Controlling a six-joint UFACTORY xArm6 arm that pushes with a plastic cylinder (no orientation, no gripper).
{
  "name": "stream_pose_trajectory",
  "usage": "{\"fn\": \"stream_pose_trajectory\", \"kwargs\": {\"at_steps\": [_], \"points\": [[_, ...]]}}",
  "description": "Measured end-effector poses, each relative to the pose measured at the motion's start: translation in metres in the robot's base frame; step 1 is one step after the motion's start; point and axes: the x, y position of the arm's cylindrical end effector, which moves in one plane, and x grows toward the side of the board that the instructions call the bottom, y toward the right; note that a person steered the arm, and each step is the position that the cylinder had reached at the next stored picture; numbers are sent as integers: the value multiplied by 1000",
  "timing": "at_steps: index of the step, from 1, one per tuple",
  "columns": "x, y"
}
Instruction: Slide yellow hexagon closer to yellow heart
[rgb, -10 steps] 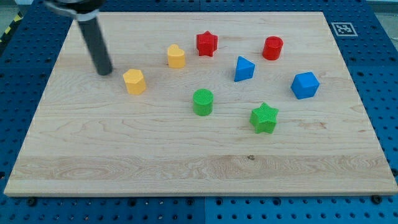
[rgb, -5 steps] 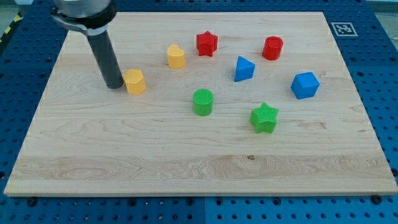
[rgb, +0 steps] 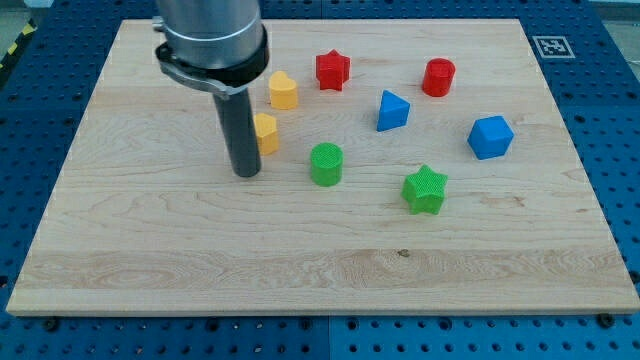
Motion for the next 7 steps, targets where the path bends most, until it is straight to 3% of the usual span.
{"fn": "stream_pose_trajectory", "kwargs": {"at_steps": [3,7], "points": [[-15,-23],[-59,8]]}}
